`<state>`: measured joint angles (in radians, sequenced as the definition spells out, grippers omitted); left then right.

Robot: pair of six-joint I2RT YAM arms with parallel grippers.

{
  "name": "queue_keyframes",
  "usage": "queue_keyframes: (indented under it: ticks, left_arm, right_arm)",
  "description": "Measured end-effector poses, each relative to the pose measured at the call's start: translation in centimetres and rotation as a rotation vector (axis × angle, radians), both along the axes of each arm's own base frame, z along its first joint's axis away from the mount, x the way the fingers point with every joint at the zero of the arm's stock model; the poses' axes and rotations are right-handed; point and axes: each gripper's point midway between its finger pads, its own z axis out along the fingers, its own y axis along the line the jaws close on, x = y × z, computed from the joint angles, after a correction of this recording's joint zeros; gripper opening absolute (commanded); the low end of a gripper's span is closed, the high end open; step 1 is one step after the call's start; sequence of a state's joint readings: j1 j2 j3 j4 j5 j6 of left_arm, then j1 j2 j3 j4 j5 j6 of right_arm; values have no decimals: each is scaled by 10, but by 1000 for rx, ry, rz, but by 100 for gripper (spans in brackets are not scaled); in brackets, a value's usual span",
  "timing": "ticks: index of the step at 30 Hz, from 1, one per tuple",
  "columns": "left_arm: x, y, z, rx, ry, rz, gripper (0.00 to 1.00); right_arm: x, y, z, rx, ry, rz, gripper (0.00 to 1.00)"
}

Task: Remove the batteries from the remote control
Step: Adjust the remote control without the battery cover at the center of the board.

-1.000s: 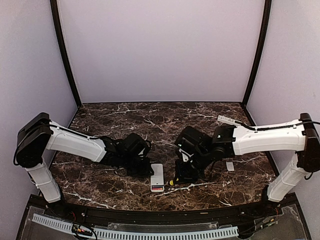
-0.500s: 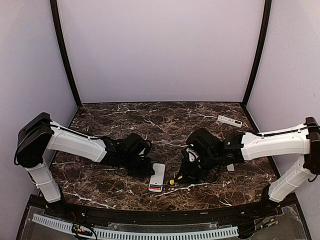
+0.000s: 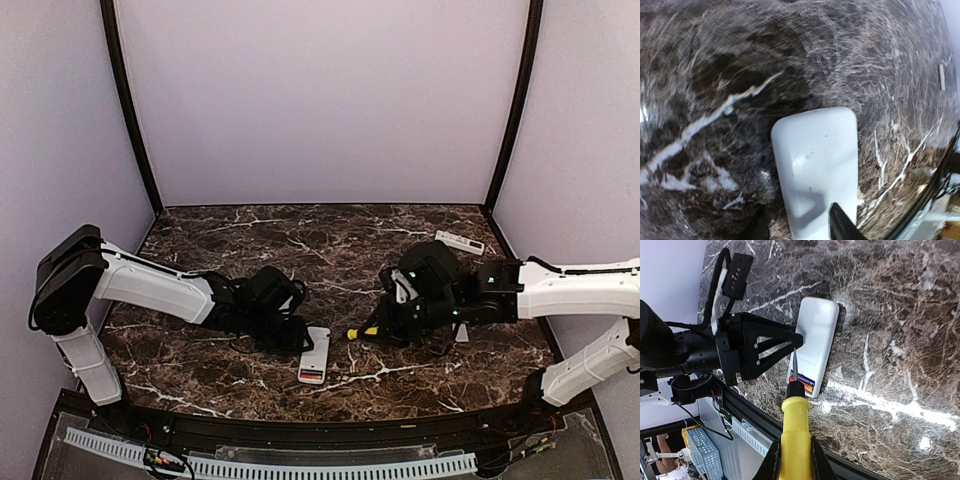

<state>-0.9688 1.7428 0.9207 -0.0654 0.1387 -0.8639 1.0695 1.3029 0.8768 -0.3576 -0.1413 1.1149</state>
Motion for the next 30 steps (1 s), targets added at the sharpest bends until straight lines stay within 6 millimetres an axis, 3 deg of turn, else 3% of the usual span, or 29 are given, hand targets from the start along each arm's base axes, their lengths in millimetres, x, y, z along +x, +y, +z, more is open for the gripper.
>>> queue_keyframes:
  ticks: [1,3,7,18,27,30]
  left_arm:
    - [1,0,1,7,-8,-7,63]
    - [5,-2,7,12,-31,-14,71]
    - [9,-9,19,15,-72,-34,78]
    - [-24,-24,16,108,-77,-125,83]
    - [-21,-17,1,197,-65,-97,83]
    - [-19,-18,-1,205,-69,-97,76]
  right_arm:
    - [2,-4,4,-4,-19,-10,0]
    - [9,-13,14,-15,-59,-35,0]
    - [18,-27,19,-56,-111,-75,0]
    - [25,-48,19,-133,-185,-97,0]
    - [26,-49,26,-122,-207,-95,0]
    - [26,-49,26,-122,-208,-95,0]
